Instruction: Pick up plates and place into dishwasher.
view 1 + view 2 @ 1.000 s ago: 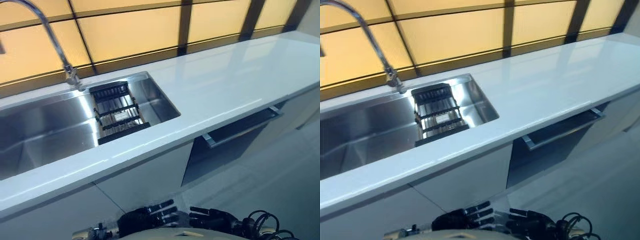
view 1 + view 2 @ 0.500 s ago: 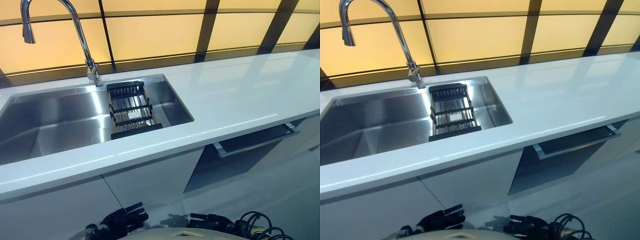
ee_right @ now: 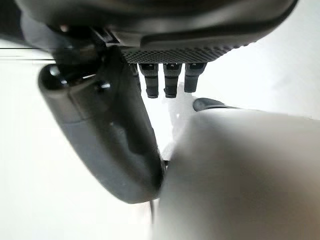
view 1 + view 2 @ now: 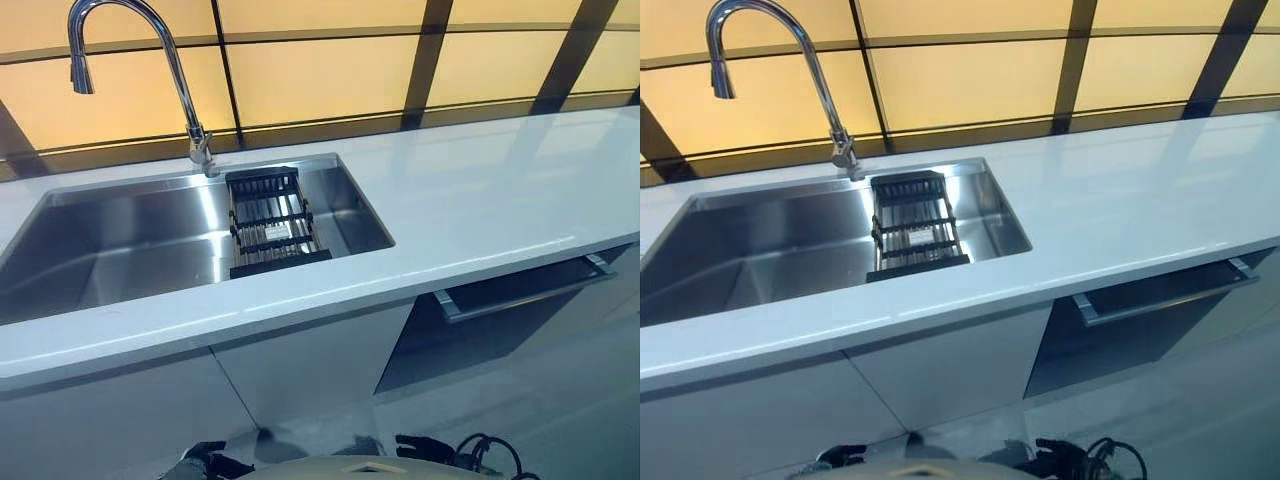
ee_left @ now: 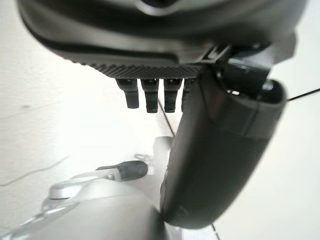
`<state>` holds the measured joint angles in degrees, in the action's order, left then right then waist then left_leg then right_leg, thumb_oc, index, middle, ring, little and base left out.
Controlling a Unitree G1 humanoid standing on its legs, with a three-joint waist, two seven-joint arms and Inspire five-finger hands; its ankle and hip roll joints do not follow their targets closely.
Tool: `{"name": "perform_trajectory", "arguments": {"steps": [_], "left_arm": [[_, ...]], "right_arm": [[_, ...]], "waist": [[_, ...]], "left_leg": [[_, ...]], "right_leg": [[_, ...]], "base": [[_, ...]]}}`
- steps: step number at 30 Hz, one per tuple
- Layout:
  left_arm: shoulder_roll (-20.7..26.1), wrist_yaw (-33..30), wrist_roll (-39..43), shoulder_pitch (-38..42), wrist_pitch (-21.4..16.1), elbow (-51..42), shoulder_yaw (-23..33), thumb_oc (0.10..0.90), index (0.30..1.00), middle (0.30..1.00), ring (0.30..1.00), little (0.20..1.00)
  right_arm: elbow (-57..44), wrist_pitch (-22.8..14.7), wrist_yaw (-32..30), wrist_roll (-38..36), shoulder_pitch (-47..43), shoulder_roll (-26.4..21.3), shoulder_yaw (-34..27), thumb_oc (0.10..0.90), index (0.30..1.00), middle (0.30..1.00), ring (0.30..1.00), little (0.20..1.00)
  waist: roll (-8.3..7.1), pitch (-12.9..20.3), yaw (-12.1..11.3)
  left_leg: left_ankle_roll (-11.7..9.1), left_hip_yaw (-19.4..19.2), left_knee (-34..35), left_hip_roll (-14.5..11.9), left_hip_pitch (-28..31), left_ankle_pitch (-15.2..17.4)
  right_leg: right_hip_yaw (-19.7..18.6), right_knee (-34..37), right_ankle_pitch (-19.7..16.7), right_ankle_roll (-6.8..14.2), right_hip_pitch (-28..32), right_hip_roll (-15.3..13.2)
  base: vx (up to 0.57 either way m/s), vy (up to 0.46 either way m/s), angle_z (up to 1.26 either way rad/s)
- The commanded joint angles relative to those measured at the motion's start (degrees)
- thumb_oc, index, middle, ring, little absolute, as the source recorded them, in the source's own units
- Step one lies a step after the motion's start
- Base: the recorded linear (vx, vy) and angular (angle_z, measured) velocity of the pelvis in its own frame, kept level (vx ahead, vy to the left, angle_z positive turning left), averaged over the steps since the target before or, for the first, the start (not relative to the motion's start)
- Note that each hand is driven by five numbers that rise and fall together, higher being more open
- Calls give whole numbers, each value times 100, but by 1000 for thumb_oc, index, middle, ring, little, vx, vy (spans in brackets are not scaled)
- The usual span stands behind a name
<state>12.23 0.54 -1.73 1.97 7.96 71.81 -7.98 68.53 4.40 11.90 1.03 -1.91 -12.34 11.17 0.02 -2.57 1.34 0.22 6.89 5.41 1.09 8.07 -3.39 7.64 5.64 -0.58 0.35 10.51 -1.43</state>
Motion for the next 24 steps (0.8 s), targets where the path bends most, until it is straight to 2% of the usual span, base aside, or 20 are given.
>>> {"name": "perform_trajectory", "arguments": {"steps": [1, 4, 5, 6, 8, 11, 13, 16, 24], "left_arm": [[-9, 403, -765, 70, 173, 190, -573, 800, 900, 900, 900, 900], [118, 480, -1550, 124, -93, 5, -939, 800, 900, 900, 900, 900], [171, 553, -1243, 166, -42, -62, -1182, 800, 900, 900, 900, 900], [170, 545, -1182, 168, -27, -67, -1184, 800, 900, 900, 900, 900], [73, 283, -104, 207, 267, -57, -905, 800, 900, 900, 900, 900], [3, 40, 206, 174, 220, -40, -630, 800, 900, 900, 900, 900], [-51, 223, -157, 108, -99, -29, -532, 800, 900, 900, 900, 900], [-47, 306, -286, 39, -261, -89, -697, 800, 900, 900, 900, 900], [-33, 314, -218, 69, -84, -136, -702, 800, 900, 900, 900, 900]], "right_arm": [[122, 176, 110, 136, -120, 46, 174, 800, 900, 900, 900, 900], [126, 202, 115, 165, -104, -21, 246, 800, 900, 900, 900, 900], [148, 213, 104, 179, -114, -63, 287, 800, 900, 900, 900, 900], [149, 212, 103, 181, -114, -65, 288, 800, 900, 900, 900, 900], [225, 125, 34, 129, -88, -65, 218, 800, 900, 900, 900, 900], [245, 84, -10, 83, -52, -13, 153, 800, 900, 900, 900, 900], [260, 50, 14, 46, -17, 37, 93, 800, 900, 900, 900, 900], [291, 24, 24, 63, 1, 29, 53, 800, 900, 900, 900, 900], [258, -34, -43, 67, -6, 17, 65, 800, 900, 900, 900, 900]], "waist": [[97, -281, -89], [130, -311, -69], [157, -334, -45], [160, -336, -45], [177, -367, -54], [167, -371, -83], [144, -368, -138], [137, -361, -175], [134, -388, -155]], "left_leg": [[470, -458, -41, 521, 297, 957], [473, -476, -41, 524, 299, 966], [477, -495, -41, 518, 295, 969], [478, -497, -41, 518, 296, 970], [484, -470, -41, 534, 317, 988], [474, -453, -41, 543, 316, 985], [455, -431, -41, 547, 293, 973], [432, -404, -41, 544, 255, 965], [408, -407, -41, 539, 228, 967]], "right_leg": [[-102, -152, 577, -80, 101, 380], [-96, -200, 610, -66, 76, 374], [-112, -232, 625, -56, 50, 376], [-114, -234, 626, -54, 49, 377], [-84, -197, 627, -42, 81, 369], [-47, -168, 618, -38, 103, 357], [18, -114, 591, -40, 116, 351], [69, -87, 579, -26, 104, 361], [66, -83, 598, -44, 80, 386]], "base": [[-2, 33, 8], [-3, 12, 2], [0, 0, 0], [0, 0, 0], [0, 0, 0], [0, 1, 1], [-3, -1, 5], [4, -3, 5], [-5, -3, 1]]}}
